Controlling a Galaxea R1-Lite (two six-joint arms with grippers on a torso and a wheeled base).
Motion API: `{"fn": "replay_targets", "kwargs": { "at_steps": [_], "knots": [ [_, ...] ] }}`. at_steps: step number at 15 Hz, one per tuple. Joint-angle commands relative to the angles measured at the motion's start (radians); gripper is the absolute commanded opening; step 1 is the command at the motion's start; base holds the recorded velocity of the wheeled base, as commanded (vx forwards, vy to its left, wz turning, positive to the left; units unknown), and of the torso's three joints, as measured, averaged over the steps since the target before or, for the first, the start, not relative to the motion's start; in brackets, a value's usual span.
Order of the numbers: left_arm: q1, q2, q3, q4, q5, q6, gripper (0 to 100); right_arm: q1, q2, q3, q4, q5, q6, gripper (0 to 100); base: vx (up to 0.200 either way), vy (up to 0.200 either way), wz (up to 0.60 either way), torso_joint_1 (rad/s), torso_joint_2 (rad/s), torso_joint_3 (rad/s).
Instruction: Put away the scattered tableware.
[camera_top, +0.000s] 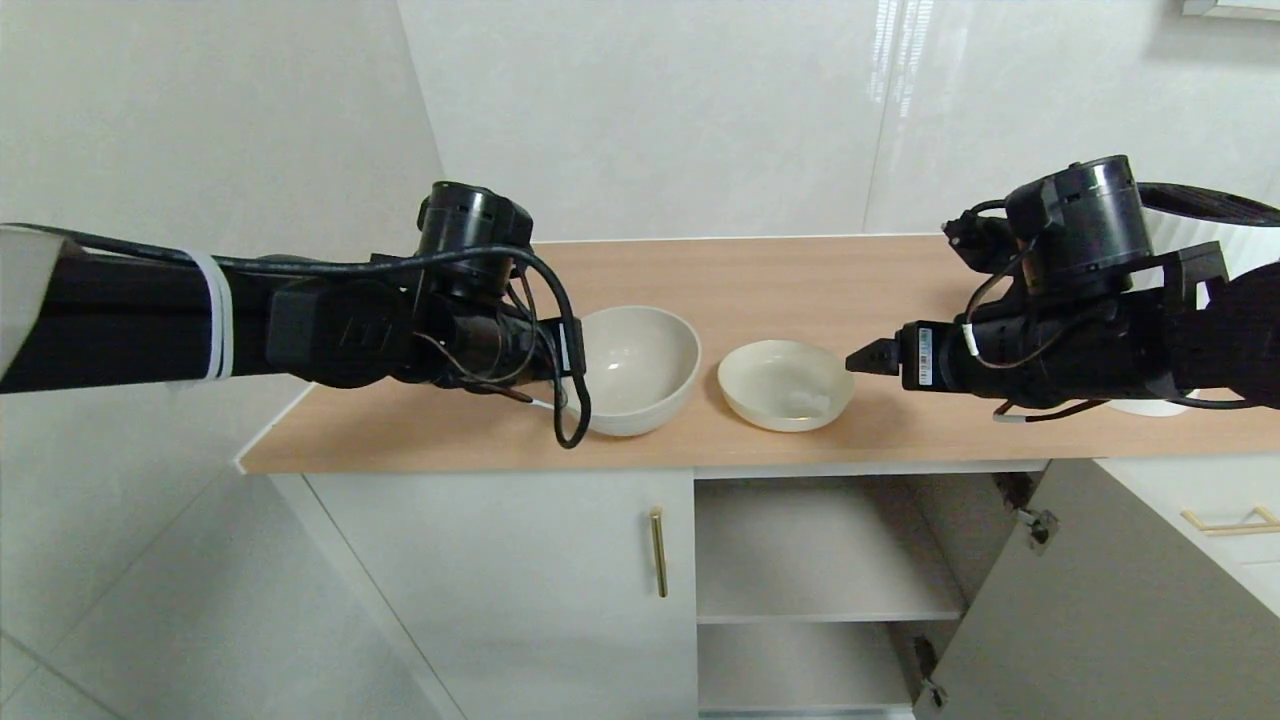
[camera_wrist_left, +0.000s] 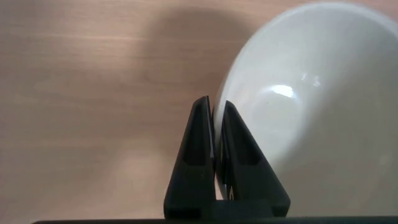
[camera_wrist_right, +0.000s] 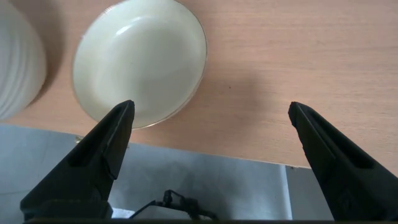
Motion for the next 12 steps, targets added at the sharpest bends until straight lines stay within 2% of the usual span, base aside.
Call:
{"fn": "replay_targets", "kwargs": {
  "at_steps": [1, 5, 12],
  "knots": [
    [-0.013, -0.098, 0.033, -0.001, -0.001, -0.023, 0, 0.0, 0.042, -0.021, 0.001, -0.002, -0.001, 100, 0.0, 0.0, 0.0, 0.0, 0.0, 0.0],
    [-0.016, -0.254, 0.112, -0.001, -0.011, -0.028, 0, 0.025, 0.16, -0.097, 0.008, -0.115, 0.052, 100, 0.0, 0.0, 0.0, 0.0, 0.0, 0.0],
    [-0.019, -0.288, 0.137, -0.001, -0.011, -0.028, 0, 0.039, 0.247, -0.138, 0.002, -0.16, 0.093, 100, 0.0, 0.0, 0.0, 0.0, 0.0, 0.0]
  ]
}}
